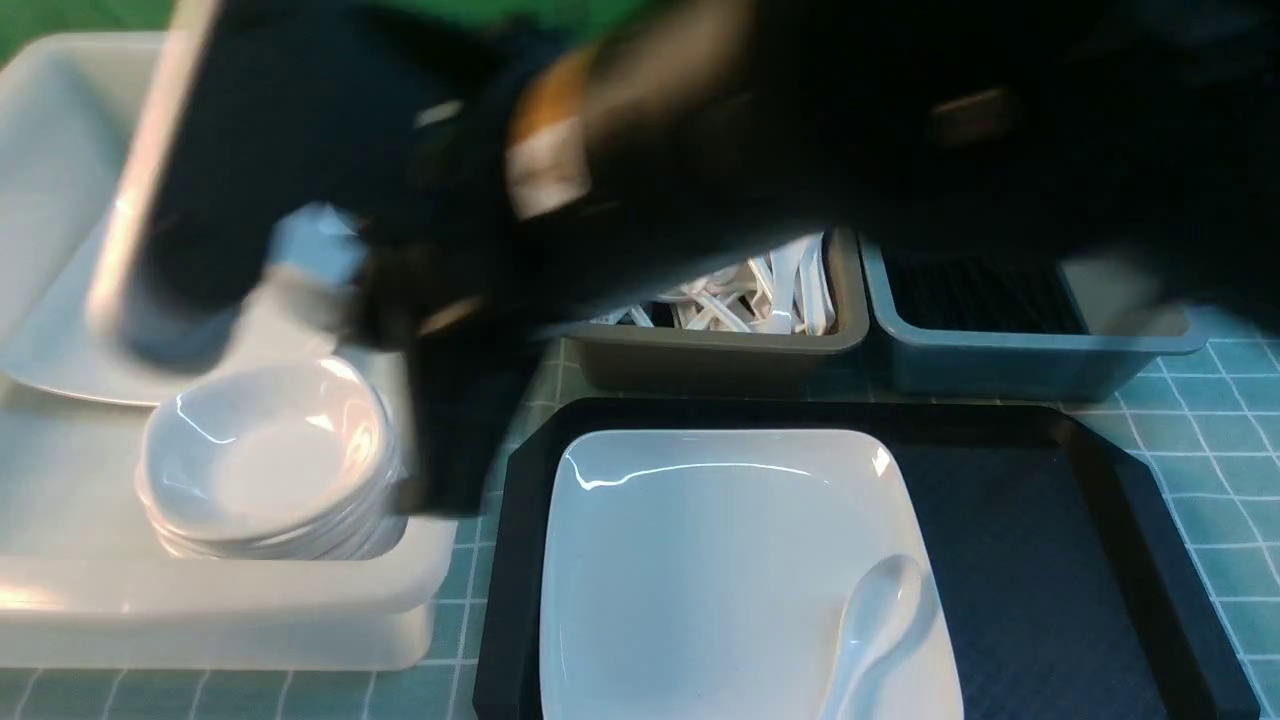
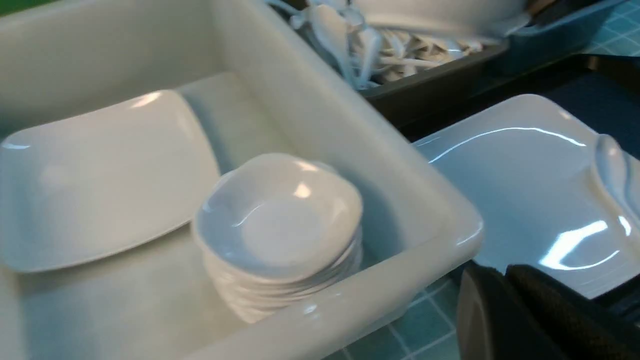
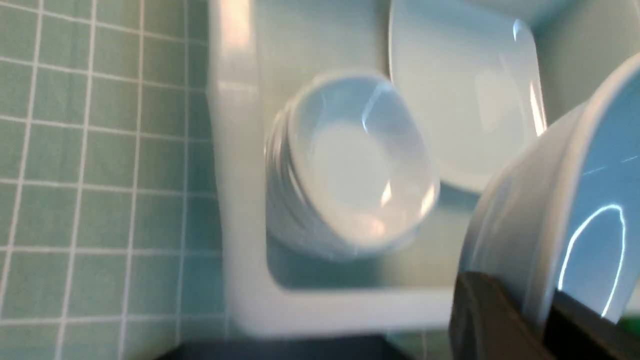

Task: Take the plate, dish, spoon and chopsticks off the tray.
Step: Use the right arm to put the small plate into the large storage box on the left

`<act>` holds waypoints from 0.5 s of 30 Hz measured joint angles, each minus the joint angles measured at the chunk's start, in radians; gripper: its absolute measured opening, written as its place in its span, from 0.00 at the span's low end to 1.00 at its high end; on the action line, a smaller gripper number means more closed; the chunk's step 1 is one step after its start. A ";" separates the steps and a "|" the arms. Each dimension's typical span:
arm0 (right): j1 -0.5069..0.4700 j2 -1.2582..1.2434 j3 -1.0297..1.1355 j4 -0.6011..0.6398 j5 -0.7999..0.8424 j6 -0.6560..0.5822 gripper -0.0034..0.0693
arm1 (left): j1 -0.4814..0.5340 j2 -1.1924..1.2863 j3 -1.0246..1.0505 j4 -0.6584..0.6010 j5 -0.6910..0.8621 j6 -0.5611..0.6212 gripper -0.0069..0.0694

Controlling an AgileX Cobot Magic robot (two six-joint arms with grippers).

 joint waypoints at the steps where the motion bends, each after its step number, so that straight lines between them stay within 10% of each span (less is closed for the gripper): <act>1: 0.004 0.050 -0.026 0.001 -0.012 -0.023 0.14 | 0.000 -0.016 -0.010 0.012 0.022 -0.007 0.11; 15: -0.009 0.419 -0.227 -0.045 -0.056 -0.179 0.17 | 0.000 -0.085 -0.029 0.023 0.157 -0.005 0.11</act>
